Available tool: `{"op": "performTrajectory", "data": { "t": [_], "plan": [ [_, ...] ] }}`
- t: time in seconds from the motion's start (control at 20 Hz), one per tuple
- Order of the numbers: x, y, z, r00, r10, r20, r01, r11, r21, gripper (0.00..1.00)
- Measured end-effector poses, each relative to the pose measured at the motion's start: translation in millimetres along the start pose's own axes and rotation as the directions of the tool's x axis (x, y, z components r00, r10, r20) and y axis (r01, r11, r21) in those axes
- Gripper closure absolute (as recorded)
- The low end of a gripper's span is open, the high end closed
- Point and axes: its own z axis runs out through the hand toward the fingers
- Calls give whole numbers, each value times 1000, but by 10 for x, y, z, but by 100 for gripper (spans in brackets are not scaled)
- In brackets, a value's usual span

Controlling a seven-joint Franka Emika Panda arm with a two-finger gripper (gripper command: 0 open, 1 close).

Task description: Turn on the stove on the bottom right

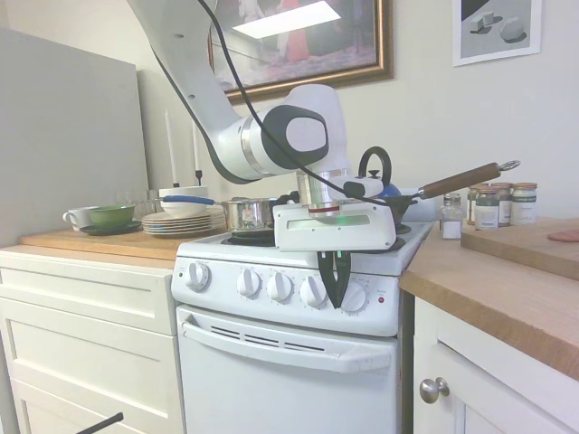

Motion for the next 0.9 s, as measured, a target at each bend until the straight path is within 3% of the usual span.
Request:
{"op": "performTrajectory", "data": {
  "t": [0.5,0.9],
  "plan": [
    [-13,1,29,1000,-3,0,3,1000,-1,100],
    [-149,-17,-169,999,-29,-42,30,999,27,100]
  ]
}}
